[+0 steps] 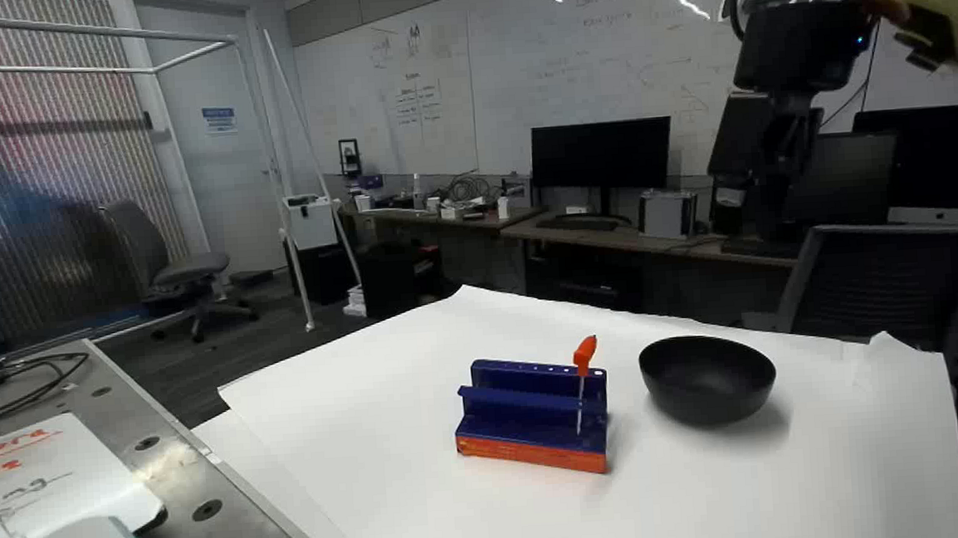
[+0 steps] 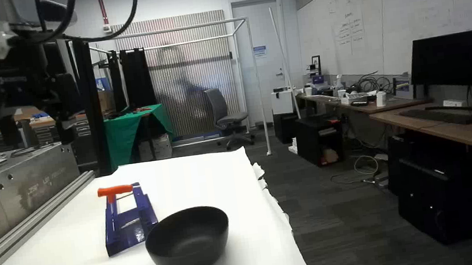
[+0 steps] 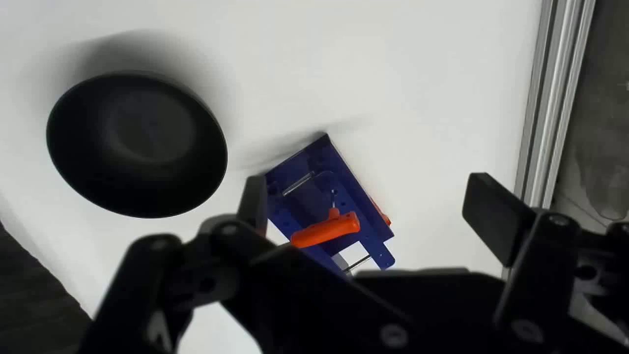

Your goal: Pick up the orange object and put it in the black bowl.

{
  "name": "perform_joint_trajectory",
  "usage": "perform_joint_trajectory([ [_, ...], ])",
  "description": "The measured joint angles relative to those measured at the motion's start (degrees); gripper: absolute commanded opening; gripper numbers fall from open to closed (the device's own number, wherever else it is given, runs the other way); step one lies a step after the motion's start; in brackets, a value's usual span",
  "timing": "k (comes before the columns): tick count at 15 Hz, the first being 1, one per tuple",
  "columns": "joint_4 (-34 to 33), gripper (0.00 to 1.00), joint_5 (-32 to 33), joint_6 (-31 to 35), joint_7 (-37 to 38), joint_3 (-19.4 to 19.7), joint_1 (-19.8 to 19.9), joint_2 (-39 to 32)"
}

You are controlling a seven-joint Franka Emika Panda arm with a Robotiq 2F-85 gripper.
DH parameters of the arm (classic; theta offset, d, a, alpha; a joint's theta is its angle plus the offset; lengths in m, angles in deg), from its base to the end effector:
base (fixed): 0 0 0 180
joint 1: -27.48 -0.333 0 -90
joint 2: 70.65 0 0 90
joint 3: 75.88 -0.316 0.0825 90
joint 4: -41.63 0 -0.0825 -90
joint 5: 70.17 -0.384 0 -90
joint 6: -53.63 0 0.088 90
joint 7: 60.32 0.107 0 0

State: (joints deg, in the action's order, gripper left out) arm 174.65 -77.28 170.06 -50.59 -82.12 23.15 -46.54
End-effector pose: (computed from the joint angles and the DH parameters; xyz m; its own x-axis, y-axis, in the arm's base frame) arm 0.4287 0.0911 0.5131 0.9925 -0.0450 0.1136 -0.0344 -0.9950 -0.0934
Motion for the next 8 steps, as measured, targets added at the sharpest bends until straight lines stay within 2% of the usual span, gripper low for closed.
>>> perform_joint_trajectory([
  [4,-0.77,1.0,0.0,-0.07,0.0,0.01,0.0,0.2],
  [8,-1.22,1.0,2.7,3.57,13.63,-2.83,1.89,-4.49],
])
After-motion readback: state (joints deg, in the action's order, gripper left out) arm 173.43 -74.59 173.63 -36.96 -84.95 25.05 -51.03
